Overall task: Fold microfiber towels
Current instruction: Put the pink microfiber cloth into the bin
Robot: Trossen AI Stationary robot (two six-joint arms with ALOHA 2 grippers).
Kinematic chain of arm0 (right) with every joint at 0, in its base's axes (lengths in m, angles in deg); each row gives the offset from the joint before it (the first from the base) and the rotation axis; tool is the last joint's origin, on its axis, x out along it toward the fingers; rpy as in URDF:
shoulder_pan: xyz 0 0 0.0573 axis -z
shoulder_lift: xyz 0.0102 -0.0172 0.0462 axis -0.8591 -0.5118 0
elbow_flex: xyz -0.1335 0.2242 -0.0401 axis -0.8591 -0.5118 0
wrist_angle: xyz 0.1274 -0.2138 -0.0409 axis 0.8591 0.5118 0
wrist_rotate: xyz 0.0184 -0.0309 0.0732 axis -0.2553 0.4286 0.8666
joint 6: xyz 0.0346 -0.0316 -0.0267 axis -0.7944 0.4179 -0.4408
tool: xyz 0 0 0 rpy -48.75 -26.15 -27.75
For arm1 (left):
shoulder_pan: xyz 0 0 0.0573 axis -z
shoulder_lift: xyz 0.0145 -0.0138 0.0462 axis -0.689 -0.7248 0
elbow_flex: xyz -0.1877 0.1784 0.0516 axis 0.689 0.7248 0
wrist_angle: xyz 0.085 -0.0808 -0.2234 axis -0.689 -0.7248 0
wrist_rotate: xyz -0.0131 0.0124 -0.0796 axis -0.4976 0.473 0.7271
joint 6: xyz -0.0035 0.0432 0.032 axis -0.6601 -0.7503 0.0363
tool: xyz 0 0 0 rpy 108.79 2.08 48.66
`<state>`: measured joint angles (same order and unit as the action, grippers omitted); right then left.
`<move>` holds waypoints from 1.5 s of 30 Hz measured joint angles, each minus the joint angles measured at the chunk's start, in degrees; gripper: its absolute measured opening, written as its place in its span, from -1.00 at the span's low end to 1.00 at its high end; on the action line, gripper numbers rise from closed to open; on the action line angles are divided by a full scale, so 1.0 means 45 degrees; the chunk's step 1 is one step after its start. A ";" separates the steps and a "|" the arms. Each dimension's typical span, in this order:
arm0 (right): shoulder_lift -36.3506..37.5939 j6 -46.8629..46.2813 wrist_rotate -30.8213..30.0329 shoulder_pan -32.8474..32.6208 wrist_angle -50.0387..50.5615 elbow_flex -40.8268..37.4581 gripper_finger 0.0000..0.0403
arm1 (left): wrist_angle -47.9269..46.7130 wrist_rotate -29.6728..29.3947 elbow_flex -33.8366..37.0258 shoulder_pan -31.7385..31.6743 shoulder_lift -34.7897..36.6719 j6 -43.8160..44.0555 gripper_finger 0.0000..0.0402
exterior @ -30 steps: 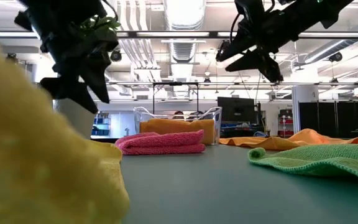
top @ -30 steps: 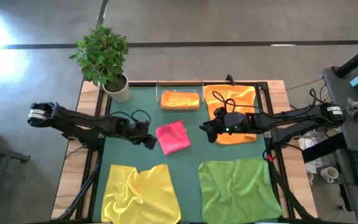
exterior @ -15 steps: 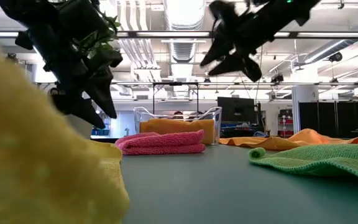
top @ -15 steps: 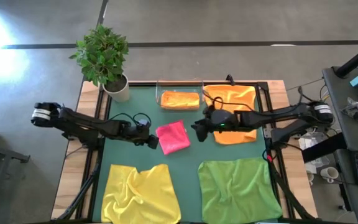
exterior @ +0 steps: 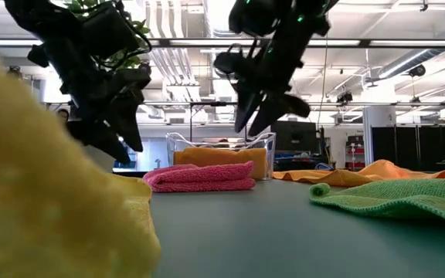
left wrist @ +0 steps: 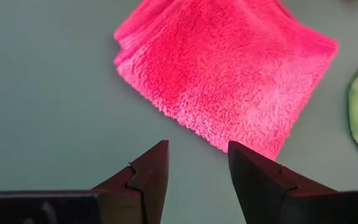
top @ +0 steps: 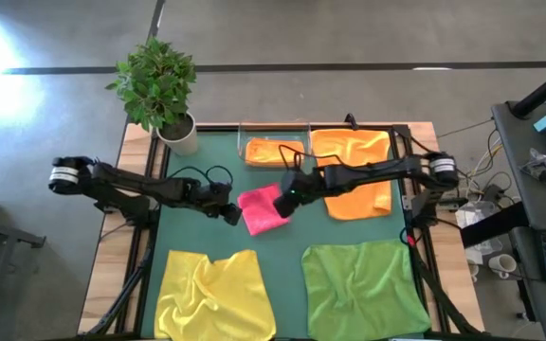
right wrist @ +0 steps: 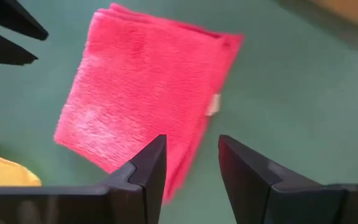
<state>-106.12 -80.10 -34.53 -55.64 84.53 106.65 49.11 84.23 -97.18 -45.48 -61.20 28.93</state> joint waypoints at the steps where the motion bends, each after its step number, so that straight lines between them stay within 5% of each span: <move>1: -0.0212 -0.0004 0.0362 0.0104 -0.0164 0.0046 -0.32 | -0.0008 0.0202 -0.0004 -0.0058 0.0019 -0.0241 -0.25; 6: -0.0733 -0.0489 0.1234 0.0456 -0.0046 -0.0320 -0.38 | -0.1787 0.2170 0.0000 -0.0083 0.0169 -0.1680 -0.25; 11: -0.0279 -0.0940 0.1308 0.0437 -0.1034 -0.1259 -0.47 | -0.2592 0.2232 0.0010 -0.0145 0.0392 -0.2779 -0.25; 22: -0.0053 -0.3470 0.2565 0.1204 -1.0142 -0.5025 -0.51 | -0.2343 0.1519 0.0034 -0.0690 0.0793 -0.3689 -0.25; 30: -0.0170 -0.2799 0.2463 0.1503 -0.9348 -0.4791 -0.39 | 0.0035 0.1494 0.0039 -0.1084 0.0072 -0.2943 -0.25; 45: -0.0223 -0.2671 0.2188 0.1573 -0.8003 -0.4609 -0.10 | 0.0823 0.1543 0.0092 -0.1165 -0.1550 -0.2684 -0.25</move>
<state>-107.13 -92.12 -24.69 -48.56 48.52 85.91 52.81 91.17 -96.76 -50.72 -68.17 16.85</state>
